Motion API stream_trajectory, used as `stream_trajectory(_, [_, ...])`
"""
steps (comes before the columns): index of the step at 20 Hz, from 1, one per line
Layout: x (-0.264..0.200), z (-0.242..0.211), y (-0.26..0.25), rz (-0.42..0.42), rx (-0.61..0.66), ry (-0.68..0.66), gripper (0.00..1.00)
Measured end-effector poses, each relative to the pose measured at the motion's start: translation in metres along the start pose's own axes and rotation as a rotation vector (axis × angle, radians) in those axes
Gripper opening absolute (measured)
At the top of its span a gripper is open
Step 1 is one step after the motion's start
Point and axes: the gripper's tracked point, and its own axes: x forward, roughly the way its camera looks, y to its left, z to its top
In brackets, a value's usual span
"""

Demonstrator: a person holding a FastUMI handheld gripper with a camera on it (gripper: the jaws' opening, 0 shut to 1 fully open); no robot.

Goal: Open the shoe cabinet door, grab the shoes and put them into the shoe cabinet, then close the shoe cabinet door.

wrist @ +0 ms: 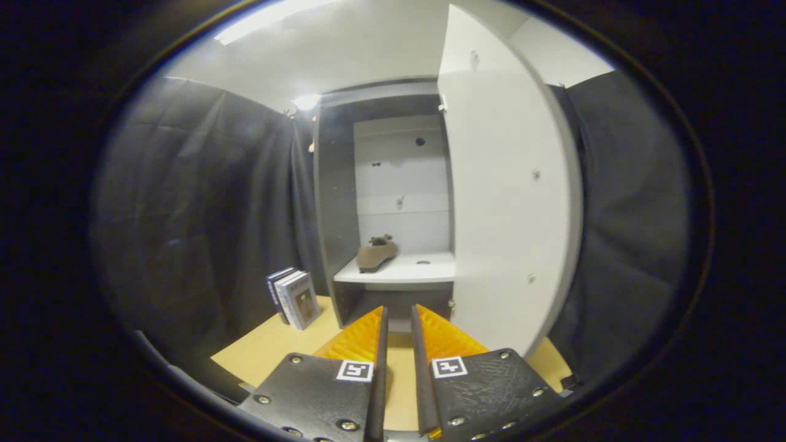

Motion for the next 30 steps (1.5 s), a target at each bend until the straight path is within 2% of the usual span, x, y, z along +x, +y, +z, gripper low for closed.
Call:
stream_trajectory(6, [0.063,-0.109,0.052,0.050,-0.002,0.120,0.21])
stream_trajectory(10, [0.103,-0.205,0.079,0.053,-0.013,0.247,0.21])
stream_trajectory(15, [0.135,-0.307,0.083,0.015,-0.019,0.415,0.21])
stream_trajectory(18, [0.150,-0.353,0.079,-0.021,-0.001,0.496,0.21])
stream_trajectory(21, [0.166,-0.381,0.076,-0.043,-0.032,0.541,0.21])
stream_trajectory(30, [0.202,-0.397,0.072,-0.088,-0.088,0.554,0.21])
